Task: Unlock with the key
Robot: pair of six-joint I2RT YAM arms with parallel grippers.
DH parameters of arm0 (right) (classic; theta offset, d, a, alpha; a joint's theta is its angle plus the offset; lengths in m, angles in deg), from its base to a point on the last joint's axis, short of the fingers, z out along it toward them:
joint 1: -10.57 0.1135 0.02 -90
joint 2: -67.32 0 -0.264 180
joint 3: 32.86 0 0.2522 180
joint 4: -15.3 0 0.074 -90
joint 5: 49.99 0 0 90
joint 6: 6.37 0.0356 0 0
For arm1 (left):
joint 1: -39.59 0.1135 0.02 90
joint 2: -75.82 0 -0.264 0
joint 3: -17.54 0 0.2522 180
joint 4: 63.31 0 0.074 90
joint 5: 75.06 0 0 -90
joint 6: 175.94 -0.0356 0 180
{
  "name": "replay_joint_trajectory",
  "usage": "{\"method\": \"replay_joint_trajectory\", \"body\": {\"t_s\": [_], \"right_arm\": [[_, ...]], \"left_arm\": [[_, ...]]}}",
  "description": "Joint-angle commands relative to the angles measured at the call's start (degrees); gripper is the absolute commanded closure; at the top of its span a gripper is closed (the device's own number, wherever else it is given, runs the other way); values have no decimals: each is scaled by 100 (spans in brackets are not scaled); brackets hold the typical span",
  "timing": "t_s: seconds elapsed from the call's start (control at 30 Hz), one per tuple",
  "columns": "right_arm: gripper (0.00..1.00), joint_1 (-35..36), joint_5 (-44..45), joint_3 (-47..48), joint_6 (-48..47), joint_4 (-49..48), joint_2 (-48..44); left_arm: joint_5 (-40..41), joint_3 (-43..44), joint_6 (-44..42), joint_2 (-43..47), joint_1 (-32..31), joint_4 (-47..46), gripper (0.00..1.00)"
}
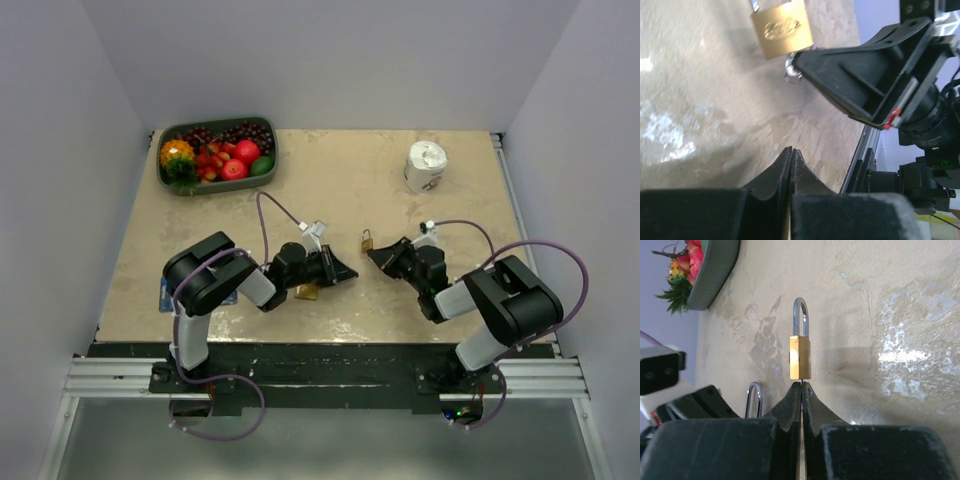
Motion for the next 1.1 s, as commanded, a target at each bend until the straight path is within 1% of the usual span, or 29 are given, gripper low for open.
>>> {"method": "replay_joint_trajectory", "body": {"t_s": [0.0,0.03,0.07,0.13,0.17,0.23,0.27,0.33,0.37,0.47,0.67,0.93,1.07], "right_arm": [[100,11,152,57,-641,112,-391],[100,11,117,57,-781,103,-418],[100,20,99,48,-835,94,-453],[100,37,11,57,-1028,85,-515],[100,46,2,57,-1064,85,-541],[100,81,-42,39,-1151,42,-611],[100,99,-51,30,-1161,32,-638],[100,134,-59,4,-1213,32,-699],[100,160,-59,-5,-1231,32,-760],[100,187,-86,-49,-1275,41,-884],[100,213,-165,-163,-1284,41,-1042],[100,231,-253,-251,-1284,6,-1183],[100,239,-244,-286,-1293,24,-1227]], "left_arm": [[21,235,-501,531,157,-82,79],[20,313,-536,567,192,-65,72],[12,357,-606,602,201,5,56],[-6,541,-676,620,201,102,40],[3,595,-703,620,210,163,29],[38,778,-721,576,210,277,21],[64,858,-747,541,201,522,16],[126,1112,-764,444,210,883,11],[143,1166,-747,401,201,1137,7],[196,1263,-660,286,201,1271,1],[346,1377,-449,172,210,1350,1],[407,1500,-106,-65,210,955,1],[442,1483,105,-153,210,727,4]]}}
